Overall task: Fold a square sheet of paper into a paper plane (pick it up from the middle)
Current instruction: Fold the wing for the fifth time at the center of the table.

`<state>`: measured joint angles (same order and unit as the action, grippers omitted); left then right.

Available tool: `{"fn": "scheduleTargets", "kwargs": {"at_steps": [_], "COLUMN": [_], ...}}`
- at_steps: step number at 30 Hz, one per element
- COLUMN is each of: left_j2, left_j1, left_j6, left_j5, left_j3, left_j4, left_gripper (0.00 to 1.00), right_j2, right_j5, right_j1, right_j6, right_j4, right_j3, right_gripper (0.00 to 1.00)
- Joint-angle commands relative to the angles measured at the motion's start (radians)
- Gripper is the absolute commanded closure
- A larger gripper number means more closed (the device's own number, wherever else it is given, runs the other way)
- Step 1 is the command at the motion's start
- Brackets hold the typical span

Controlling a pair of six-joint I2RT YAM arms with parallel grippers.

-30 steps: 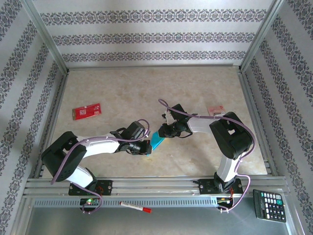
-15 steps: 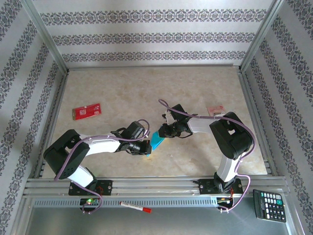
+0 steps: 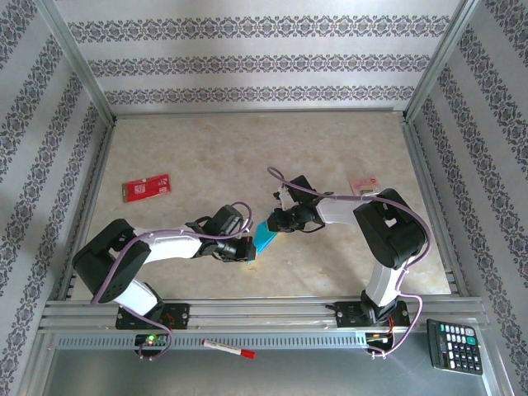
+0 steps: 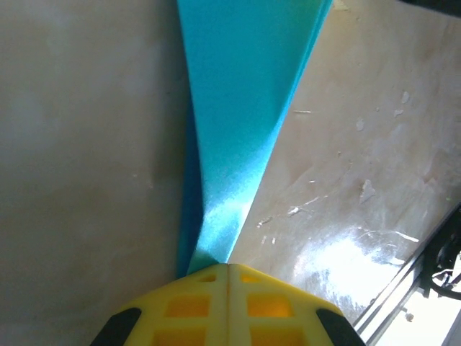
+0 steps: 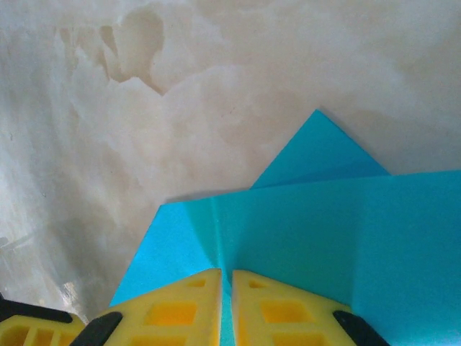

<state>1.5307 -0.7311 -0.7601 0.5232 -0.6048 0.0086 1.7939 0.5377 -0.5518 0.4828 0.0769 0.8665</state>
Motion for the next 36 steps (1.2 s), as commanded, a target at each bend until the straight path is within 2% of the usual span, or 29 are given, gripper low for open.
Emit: {"fn": "scheduleTargets", "kwargs": {"at_steps": [1, 12, 21, 36], "left_j2": [-0.047, 0.061, 0.104, 0.071], "left_j1": [0.009, 0.025, 0.026, 0.025], "left_j6": [-0.002, 0.015, 0.004, 0.010], "left_j5": [0.009, 0.021, 0.030, 0.012], "left_j3": [-0.035, -0.096, -0.048, 0.014], "left_j4": [-0.037, -0.010, 0.034, -0.001], "left_gripper": [0.95, 0.95, 0.95, 0.95], "right_j2": [0.009, 0.010, 0.013, 0.019], "right_j5": [-0.056, -0.055, -0.054, -0.059], "right_j1": [0.006, 0.006, 0.006, 0.006], "right_j6": [-0.008, -0.009, -0.010, -0.006], "right_j4": [0.041, 0.040, 0.038, 0.047], "right_j3": [-0.032, -0.033, -0.038, -0.029], "right_gripper": [0.85, 0.85, 0.85, 0.85]}}
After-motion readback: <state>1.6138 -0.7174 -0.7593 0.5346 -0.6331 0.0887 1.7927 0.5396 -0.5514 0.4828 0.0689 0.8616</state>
